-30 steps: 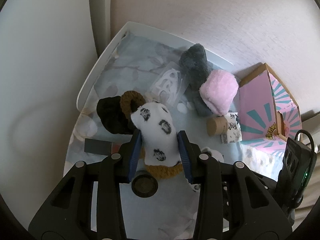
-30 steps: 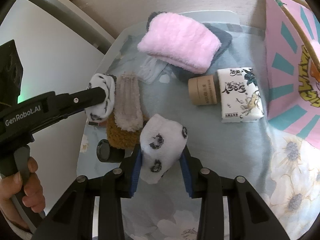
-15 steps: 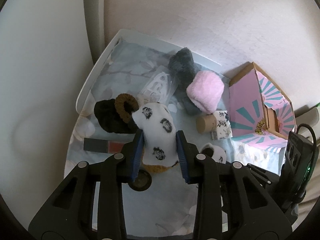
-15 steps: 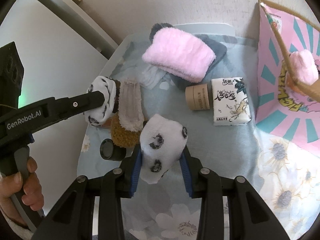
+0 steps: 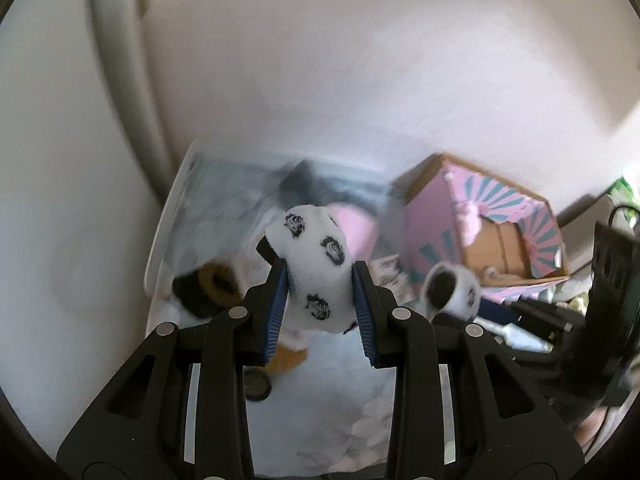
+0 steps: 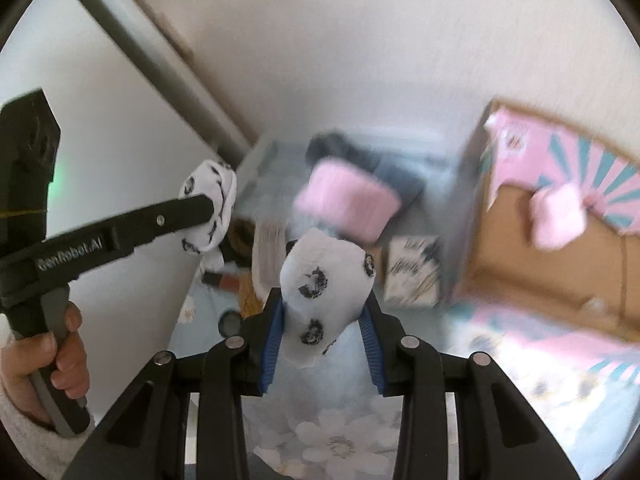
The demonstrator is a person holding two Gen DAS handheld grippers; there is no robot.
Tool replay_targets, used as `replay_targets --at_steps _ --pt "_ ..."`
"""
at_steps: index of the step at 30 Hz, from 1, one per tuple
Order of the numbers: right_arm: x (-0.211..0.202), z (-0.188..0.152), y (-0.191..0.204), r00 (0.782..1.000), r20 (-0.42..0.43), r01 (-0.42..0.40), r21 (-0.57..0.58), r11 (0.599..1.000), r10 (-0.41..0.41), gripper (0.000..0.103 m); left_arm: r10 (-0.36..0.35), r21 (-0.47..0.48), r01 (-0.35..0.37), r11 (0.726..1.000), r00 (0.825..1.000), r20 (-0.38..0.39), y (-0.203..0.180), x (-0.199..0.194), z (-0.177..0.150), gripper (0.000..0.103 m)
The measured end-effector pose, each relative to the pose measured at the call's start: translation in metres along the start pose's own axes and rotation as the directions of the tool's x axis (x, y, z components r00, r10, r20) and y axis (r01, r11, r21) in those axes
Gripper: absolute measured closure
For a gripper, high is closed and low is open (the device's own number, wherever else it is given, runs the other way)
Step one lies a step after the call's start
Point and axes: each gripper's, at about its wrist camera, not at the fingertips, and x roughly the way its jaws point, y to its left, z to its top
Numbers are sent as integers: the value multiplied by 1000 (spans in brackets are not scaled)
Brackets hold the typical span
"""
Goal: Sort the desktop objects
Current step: 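Carry both panda socks into the box and open both tools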
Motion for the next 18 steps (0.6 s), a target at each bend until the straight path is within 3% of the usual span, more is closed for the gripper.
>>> replay_targets --at_steps 3,8,10,15,18 --pt "-32 11 -10 999 46 20 13 1000 -21 69 -34 57 33 998 999 15 -23 -4 20 74" --pt "-58 43 -35 986 111 125 22 992 -127 69 -95 171 89 981 995 26 -76 -3 53 74" --pt "-93 40 -52 978 127 162 39 986 -165 69 -118 221 109 969 993 24 -101 2 63 74" --pt "-93 49 -100 957 90 272 57 961 -276 69 -161 332 157 930 987 -16 -167 31 78 74" --pt "-93 45 -127 956 48 285 92 954 -290 69 -164 388 174 905 985 -58 -201 55 77 74"
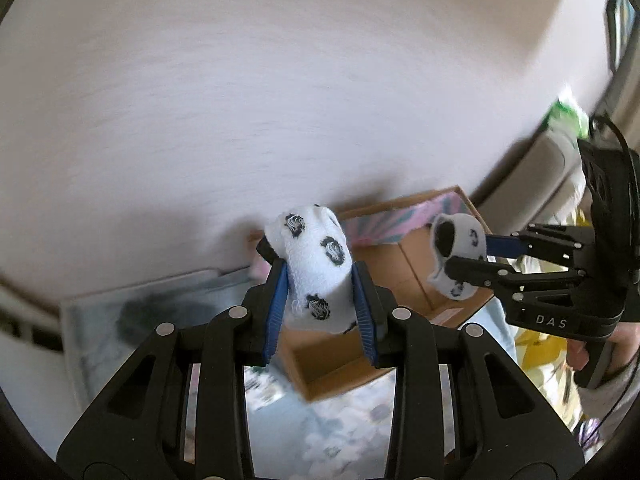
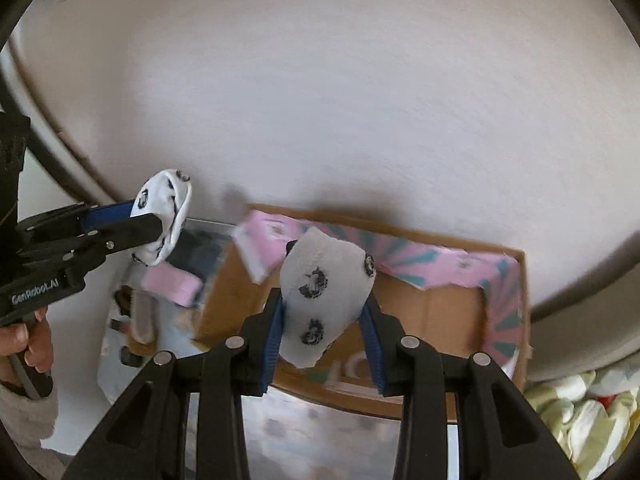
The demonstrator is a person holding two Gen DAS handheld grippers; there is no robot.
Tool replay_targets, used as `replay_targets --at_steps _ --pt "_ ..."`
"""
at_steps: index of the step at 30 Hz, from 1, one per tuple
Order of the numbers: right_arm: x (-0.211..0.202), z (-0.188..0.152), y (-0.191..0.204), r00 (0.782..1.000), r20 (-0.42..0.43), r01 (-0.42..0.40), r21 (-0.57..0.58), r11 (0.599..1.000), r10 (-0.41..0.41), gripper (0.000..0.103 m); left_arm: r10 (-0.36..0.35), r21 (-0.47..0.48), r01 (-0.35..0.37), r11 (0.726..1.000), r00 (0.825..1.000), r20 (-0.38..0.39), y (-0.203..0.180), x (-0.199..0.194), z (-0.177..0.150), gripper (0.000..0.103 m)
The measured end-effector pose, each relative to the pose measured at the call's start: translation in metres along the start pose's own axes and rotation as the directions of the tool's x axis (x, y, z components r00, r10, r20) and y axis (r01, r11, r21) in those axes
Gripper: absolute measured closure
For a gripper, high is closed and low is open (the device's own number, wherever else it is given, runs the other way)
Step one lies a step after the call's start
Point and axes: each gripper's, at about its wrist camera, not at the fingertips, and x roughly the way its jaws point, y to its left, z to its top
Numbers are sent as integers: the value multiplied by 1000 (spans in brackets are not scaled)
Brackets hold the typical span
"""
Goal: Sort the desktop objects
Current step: 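Carry both panda socks into the box and open both tools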
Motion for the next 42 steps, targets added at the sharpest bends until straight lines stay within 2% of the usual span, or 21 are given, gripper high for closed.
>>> replay_targets --at_steps 6,12,17,19,23,32,33,34,36,37,40,42 --pt "17 -12 -37 996 -86 39 31 999 -36 69 -12 83 21 996 995 -102 -40 58 3 74" --pt "32 -21 -58 991 -127 51 38 998 -46 69 0 127 21 992 986 -164 -63 88 -5 74" --pt "31 -21 -64 990 -135 49 38 998 -43 69 13 145 13 989 984 -179 -67 96 -10 74" --pt "57 -24 -74 990 -139 46 33 998 -41 69 19 149 8 989 983 -182 -68 99 -10 74" --pt "64 -25 -78 988 -148 42 29 999 -38 69 31 155 -2 988 982 -186 -69 103 -11 74" --pt "65 -26 -81 984 -175 39 33 999 -33 69 60 176 -26 984 980 -189 -69 103 -13 73" --pt "66 -26 -80 983 -180 40 27 999 -35 68 67 177 -33 984 979 -192 -70 104 -13 71" --pt "69 -25 -79 982 -183 45 23 999 -40 62 73 178 -37 983 977 -199 -70 107 -12 66" --pt "74 -25 -77 979 -198 54 17 998 -50 55 116 192 -78 978 973 -198 -71 106 -11 28" --pt "73 -25 -77 979 -198 55 20 998 -50 48 143 203 -103 974 972 -189 -70 103 -11 2" --pt "66 -24 -80 981 -181 74 43 996 -65 21 152 217 -117 969 976 -153 -66 92 -10 0" --pt "57 -24 -79 986 -135 104 29 994 -99 19 155 207 -124 970 978 -141 -59 82 -6 0"
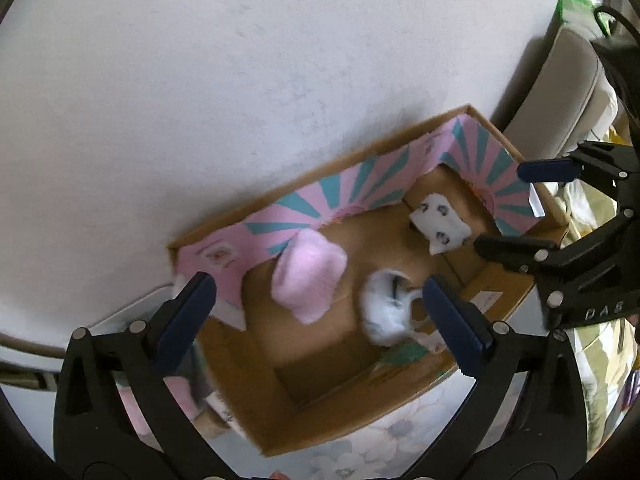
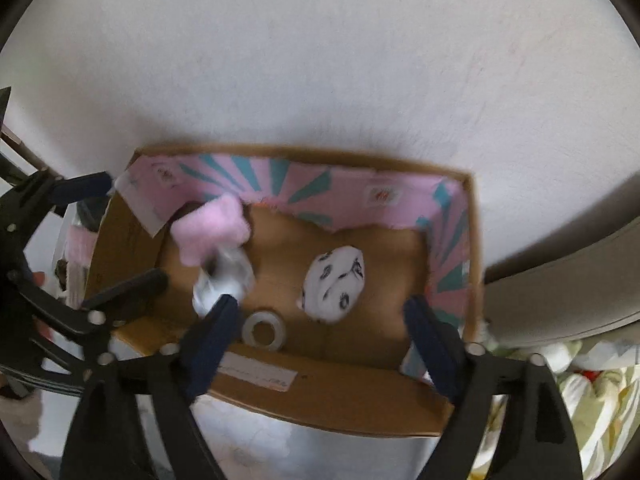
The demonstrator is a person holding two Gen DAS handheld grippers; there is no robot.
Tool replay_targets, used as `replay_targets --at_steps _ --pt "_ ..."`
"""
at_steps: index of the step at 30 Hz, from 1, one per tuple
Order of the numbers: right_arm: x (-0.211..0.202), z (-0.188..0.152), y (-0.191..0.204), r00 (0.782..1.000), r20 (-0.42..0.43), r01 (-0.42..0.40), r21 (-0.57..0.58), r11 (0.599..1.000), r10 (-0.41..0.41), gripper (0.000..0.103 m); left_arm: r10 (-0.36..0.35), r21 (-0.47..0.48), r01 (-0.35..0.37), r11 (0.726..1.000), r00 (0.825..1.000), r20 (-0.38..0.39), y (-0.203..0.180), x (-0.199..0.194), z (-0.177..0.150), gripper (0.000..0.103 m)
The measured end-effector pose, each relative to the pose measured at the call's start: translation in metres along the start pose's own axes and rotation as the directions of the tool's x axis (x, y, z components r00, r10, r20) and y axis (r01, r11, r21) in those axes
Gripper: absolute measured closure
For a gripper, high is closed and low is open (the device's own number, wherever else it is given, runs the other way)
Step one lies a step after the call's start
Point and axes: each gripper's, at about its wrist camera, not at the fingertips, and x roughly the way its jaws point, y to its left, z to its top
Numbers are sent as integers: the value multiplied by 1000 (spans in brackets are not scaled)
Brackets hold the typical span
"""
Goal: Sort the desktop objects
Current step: 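Carry both panda socks into the box and open both tools, then return both tools toward the tray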
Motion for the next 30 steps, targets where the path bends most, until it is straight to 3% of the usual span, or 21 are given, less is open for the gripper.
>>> replay_targets --at_steps 3,6,12,14,19,23,27,30 --pt "-14 -2 2 998 55 30 -16 999 -29 15 1 -20 -1 1000 1000 12 10 -13 -1 0" --pt "-26 -4 6 994 105 28 -8 1000 -27 1 -41 -51 42 998 999 21 25 -29 -4 0" --pt "-52 -6 21 990 141 27 -9 1000 -26 1 -156 -151 167 974 984 83 70 -71 -20 0" --pt "-62 -7 31 989 142 36 -19 999 -32 1 -165 -172 182 968 980 109 85 -88 -30 0" --pt "-89 -10 65 983 183 25 -72 997 -12 1 -74 -180 107 978 981 180 118 -135 -52 0" --pt "-108 -8 97 973 220 96 -126 987 -67 1 35 -238 7 971 984 174 152 -172 -72 0" --pt "-119 -2 130 970 240 79 -187 979 -33 1 92 -289 -23 957 969 228 179 -202 -98 0" --pt "-123 3 156 966 259 78 -241 967 -14 1 114 -313 -39 949 968 224 193 -215 -118 0"
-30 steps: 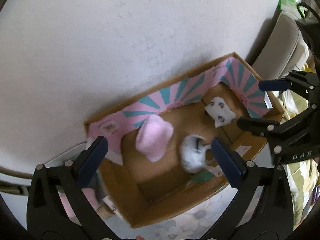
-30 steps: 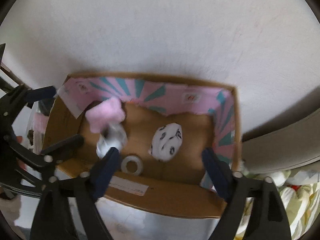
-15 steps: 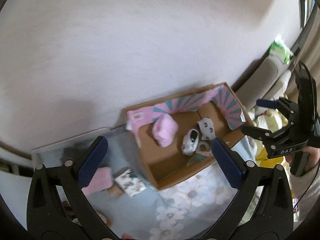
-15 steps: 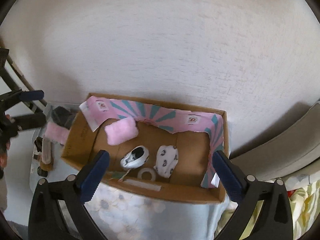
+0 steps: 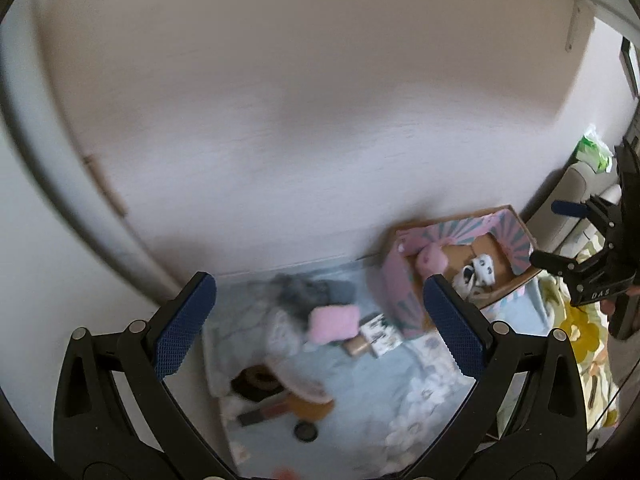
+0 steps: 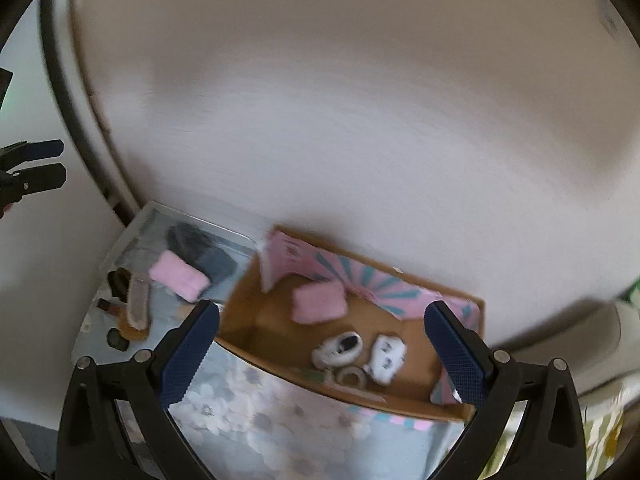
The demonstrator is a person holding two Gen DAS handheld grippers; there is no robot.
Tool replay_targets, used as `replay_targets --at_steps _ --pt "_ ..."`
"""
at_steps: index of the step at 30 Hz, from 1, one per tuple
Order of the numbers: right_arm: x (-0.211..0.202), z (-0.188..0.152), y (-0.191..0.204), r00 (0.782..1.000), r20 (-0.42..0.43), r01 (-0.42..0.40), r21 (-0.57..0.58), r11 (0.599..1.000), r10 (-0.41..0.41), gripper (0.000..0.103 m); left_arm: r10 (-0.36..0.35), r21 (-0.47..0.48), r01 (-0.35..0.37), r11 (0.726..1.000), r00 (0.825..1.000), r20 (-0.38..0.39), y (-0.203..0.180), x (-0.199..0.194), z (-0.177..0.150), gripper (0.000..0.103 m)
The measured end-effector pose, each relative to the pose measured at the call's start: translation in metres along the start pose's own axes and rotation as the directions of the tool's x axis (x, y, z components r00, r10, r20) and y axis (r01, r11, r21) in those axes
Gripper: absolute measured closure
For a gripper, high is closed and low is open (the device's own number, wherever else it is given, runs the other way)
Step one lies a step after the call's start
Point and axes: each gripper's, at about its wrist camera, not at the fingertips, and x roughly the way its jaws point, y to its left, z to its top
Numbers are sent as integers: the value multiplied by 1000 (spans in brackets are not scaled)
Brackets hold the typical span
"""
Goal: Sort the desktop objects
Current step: 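Return both tools toward the tray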
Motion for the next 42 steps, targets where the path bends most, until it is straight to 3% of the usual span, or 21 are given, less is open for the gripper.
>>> replay_targets --at_steps 8,12,18,25,33,37,42 --pt "11 17 60 992 18 -123 -117 986 126 1 60 -19 -60 998 998 8 27 -19 -58 0" --pt "28 18 87 984 1 -175 -183 967 179 1 55 -43 -55 998 998 2 34 -13 -97 0" --pt "74 9 128 970 -79 -243 -280 929 230 1 51 -50 -51 997 999 9 24 25 -167 0" --pt "151 -12 160 964 -184 -245 -340 908 191 5 52 -87 -51 995 998 17 14 85 -244 1" --pt "192 -26 186 973 -204 -192 -468 862 106 5 18 -139 -12 990 999 38 22 117 -270 9" --pt "201 -25 191 974 -208 -182 -489 853 88 6 -58 -196 64 979 998 36 28 126 -274 21" --pt "211 -20 193 973 -215 -181 -483 857 85 13 -73 -192 74 979 997 11 26 132 -276 35"
